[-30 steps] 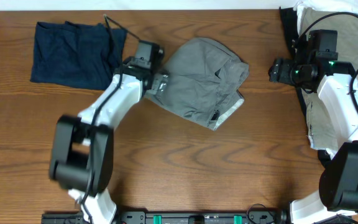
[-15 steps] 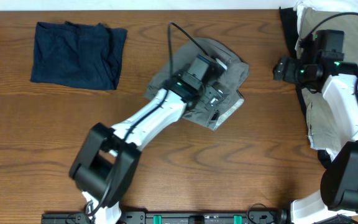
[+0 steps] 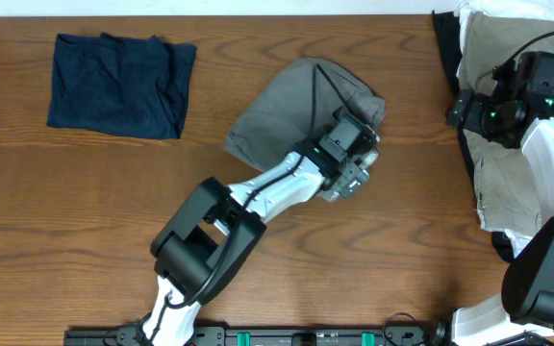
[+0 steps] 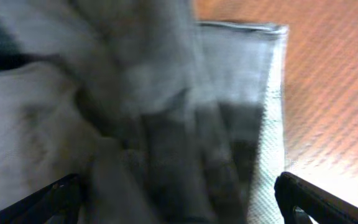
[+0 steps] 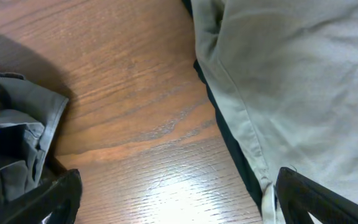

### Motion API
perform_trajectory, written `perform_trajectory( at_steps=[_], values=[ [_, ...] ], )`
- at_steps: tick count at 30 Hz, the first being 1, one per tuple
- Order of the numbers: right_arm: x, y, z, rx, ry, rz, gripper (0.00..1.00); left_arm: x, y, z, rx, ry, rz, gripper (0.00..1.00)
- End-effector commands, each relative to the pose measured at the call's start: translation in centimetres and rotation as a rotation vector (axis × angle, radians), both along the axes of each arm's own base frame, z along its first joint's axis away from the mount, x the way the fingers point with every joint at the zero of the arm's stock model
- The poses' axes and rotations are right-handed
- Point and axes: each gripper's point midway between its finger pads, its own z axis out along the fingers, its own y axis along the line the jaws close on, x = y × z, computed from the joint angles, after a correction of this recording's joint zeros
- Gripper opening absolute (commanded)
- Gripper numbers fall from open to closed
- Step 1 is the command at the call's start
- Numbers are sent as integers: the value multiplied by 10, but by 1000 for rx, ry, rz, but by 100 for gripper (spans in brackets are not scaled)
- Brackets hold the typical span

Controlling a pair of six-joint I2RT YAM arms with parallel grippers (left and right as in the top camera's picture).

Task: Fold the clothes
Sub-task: 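Grasp the folded grey shorts with the left gripper and lift them, then carry the shorts left with the left gripper onto the navy garment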

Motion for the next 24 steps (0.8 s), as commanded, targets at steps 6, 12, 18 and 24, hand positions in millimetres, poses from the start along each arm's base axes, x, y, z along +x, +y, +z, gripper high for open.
perform_trajectory(
  at_steps=[6,12,18,24],
  values=[
    [-1,-3,-2,9,4,-14,98,-19,-13,-31,1,102,-52,98],
    [-1,-3,-2,9,4,-14,98,-25,-11,-58,46,131,-96,81],
    [-1,-3,-2,9,4,-14,97,-26,-10,-63,69,120,-122,7],
    [-1,-3,-2,9,5,-14,97,-5,6,-49,147,15,-49,6]
  ],
)
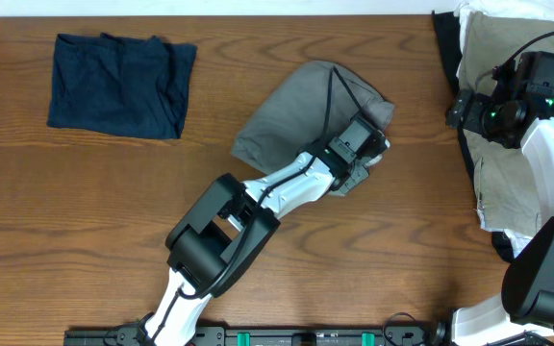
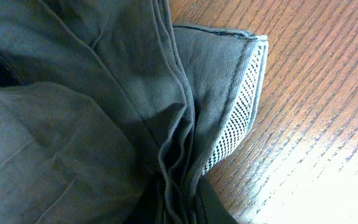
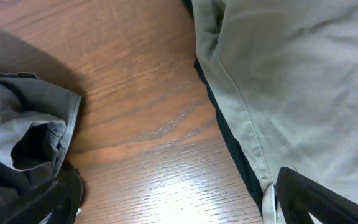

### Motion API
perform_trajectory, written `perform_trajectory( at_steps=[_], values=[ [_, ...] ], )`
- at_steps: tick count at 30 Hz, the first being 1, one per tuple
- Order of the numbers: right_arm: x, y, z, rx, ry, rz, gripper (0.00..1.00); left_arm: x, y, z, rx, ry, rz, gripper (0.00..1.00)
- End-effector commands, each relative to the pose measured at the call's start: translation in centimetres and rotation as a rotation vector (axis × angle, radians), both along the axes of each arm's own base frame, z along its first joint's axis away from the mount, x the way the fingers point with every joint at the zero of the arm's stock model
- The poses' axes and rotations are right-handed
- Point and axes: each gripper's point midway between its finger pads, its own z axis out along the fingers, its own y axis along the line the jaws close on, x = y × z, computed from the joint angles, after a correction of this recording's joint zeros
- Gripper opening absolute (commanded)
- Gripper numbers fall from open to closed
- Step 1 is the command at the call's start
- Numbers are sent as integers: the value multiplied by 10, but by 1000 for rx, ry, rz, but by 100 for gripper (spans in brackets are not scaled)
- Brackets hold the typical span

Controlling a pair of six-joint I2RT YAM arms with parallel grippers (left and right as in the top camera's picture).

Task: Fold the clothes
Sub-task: 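Carry the shorts left with the left gripper onto the navy garment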

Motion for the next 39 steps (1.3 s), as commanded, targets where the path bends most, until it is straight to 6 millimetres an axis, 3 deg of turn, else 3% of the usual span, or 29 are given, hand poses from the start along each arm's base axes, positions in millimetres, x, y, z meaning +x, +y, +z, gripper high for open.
perform_trajectory(
  at_steps=[1,5,10,15,19,23,27,34,39],
  values=[
    [-1,-3,-2,9,5,-14,97,-3,27,-27,134,2,36,6],
    [-2,-2,-2,8,6,-7,97,7,42,16,163,-83,88,6],
    [-1,3,-1,33,0,7,97,41,81,101,130,-260,259,6],
    [1,8,0,41,-6,19,97,70,141,180,27,-373,416,6],
    [3,15,1,53,-14,38,97,90,208,231,-55,-455,598,6],
    [5,15,2,51,-22,40,96,97,267,268,-90,-529,728,6],
    [6,18,2,50,-27,46,96,101,313,301,-117,-614,825,6],
    [9,26,3,49,-32,68,96,110,389,368,-152,-799,968,6],
    [10,31,3,48,-36,80,96,113,436,394,-89,-924,1009,6]
  ],
)
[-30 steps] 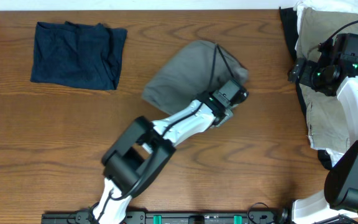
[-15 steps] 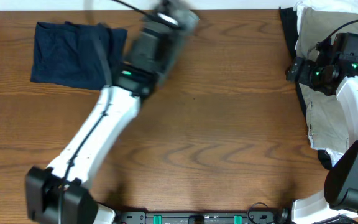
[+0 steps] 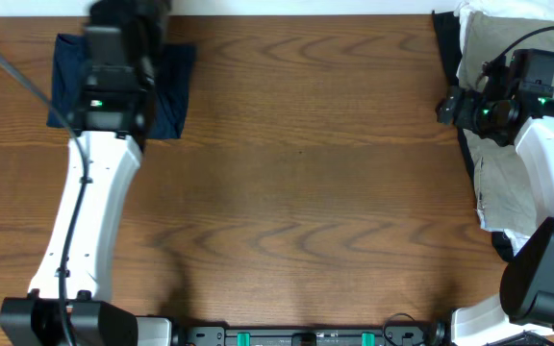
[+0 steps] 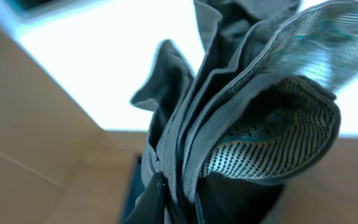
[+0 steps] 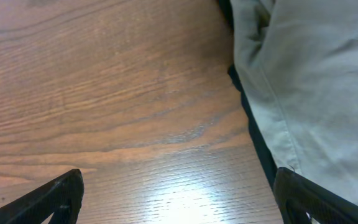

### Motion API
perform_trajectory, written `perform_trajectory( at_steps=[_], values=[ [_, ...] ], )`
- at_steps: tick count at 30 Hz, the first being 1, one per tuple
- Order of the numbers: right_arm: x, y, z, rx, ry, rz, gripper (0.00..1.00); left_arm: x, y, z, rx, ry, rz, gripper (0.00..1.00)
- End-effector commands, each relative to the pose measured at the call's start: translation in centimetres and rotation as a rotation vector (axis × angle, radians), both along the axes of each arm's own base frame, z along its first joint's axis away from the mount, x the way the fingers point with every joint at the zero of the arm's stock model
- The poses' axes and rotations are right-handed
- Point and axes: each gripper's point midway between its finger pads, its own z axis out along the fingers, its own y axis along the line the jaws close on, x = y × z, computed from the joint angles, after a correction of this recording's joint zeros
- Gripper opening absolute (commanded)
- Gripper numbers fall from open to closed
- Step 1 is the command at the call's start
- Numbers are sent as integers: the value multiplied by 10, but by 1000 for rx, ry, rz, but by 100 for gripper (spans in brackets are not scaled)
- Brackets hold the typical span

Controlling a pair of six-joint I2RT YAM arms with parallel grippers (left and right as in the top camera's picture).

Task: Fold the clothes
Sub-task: 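Carry the shorts left with the left gripper onto the navy garment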

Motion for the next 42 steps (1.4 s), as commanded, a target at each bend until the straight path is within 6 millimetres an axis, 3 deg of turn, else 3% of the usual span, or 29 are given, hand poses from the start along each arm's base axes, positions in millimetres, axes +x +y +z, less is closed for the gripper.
perform_trajectory(
  at_steps=[1,4,7,14,20,26,32,38,40,42],
  values=[
    [2,7,-1,7,-5,16,95,-8,33,54,83,-121,57,6],
    [6,8,2,6,-24,19,95,0,58,60,152,-150,92,6],
    [8,14,4,23,-35,36,94,13,81,50,218,-135,126,6],
    [9,22,4,25,-38,56,94,41,137,-7,264,-47,204,6],
    [9,26,4,24,-37,65,94,58,156,-73,247,80,214,6],
    [11,27,5,23,-45,69,94,74,130,-137,212,218,144,5],
    [13,27,6,21,-56,69,94,81,80,-164,212,304,47,6],
    [14,27,7,20,-58,69,94,72,36,-198,128,410,-18,7],
    [14,27,7,20,-61,69,94,69,21,-215,88,458,-78,23],
    [15,27,7,19,-65,69,95,64,-1,-235,17,515,-178,25]
  ],
)
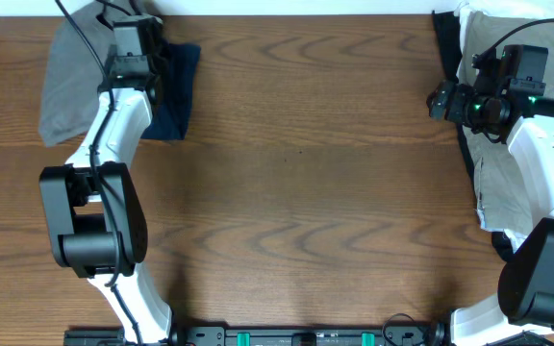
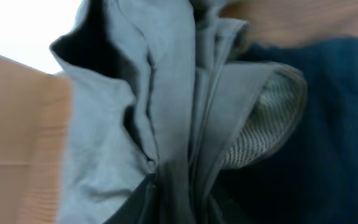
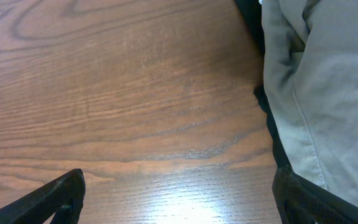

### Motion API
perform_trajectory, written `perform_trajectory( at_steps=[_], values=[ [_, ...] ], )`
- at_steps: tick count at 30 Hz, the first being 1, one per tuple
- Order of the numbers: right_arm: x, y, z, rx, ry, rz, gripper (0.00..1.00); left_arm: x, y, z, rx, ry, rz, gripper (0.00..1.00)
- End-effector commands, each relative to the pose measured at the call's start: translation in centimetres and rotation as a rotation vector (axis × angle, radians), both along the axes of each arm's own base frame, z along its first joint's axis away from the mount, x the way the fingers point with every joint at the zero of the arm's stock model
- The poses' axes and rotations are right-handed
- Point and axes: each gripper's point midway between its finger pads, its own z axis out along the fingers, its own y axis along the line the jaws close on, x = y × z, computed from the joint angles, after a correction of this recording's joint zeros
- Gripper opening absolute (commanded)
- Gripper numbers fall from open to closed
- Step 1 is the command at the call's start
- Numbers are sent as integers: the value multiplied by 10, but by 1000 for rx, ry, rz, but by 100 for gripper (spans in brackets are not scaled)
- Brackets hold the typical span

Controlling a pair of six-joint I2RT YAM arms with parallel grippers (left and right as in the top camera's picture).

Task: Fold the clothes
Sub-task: 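Carry the shorts left with the left gripper onto the navy garment, then lower the shorts onto the navy stack and press them flat with the left gripper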

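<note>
The folded grey garment (image 1: 70, 82) lies at the table's far left corner, on top of the folded dark blue garment (image 1: 176, 91). My left gripper (image 1: 135, 48) is shut on the grey garment's (image 2: 166, 112) bunched edge, with its striped lining showing. The blue garment (image 2: 328, 124) fills the right of the left wrist view. At the far right a pile of beige clothes (image 1: 508, 58) waits. My right gripper (image 1: 440, 101) hangs open over bare wood (image 3: 135, 93) just left of that pile (image 3: 328, 93).
A dark cloth (image 1: 450, 58) lies under the beige pile's left edge. The wooden table (image 1: 296, 192) stretches between the two piles. The left arm's cable (image 1: 80, 24) loops over the grey garment.
My left gripper, still shut on the grey garment, has come down from above the blue garment; the grey garment now rests on it at the far left. The right gripper has shifted slightly left.
The grey garment lay mid-table with my left gripper open over it. Then the gripper was shut on its edge. Then it held the bundle high over the blue garment, the middle bare. Now the grey garment lies on the blue one.
</note>
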Motion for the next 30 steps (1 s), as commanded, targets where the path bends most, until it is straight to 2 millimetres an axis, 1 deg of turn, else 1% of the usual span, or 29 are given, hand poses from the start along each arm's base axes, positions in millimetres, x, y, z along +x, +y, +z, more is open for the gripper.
perform_trajectory(
  at_steps=[1,4,7,12,14,16,18,19,21,22,24,25,26,28,30],
  values=[
    [2,10,-1,7,-4,23,95,0,-42,-23,-190,59,-126,25],
    [2,10,0,7,-6,23,95,-11,-81,-36,-334,134,-259,26],
    [3,10,0,6,-8,23,95,-20,-109,-40,-407,174,-337,26],
    [2,10,0,7,-7,23,95,-29,-141,-44,-410,216,-395,26],
    [2,10,0,7,-7,23,95,-26,-145,-34,-397,194,-387,26],
    [2,10,0,7,-6,23,95,-20,-138,-13,-398,136,-311,37],
    [1,10,-1,6,-3,24,95,-13,-123,12,-408,62,-221,46],
    [1,10,-1,2,-4,31,96,-11,-114,27,-413,19,-183,50],
    [1,10,-1,-6,-6,43,96,-7,-96,51,-427,-61,-116,56],
    [1,10,-1,-8,-6,45,96,-4,-85,61,-434,-103,-83,62],
    [1,10,-2,-7,-4,45,96,4,-65,73,-440,-172,-46,74],
    [2,10,-2,-7,-3,45,96,9,-55,76,-443,-201,-30,78],
    [2,10,-3,-7,-1,46,97,14,-44,77,-440,-230,-17,83],
    [2,10,-6,-10,3,51,97,24,-25,74,-434,-272,7,97],
    [1,10,-8,-15,8,61,98,35,-8,67,-428,-311,28,98]
  ],
)
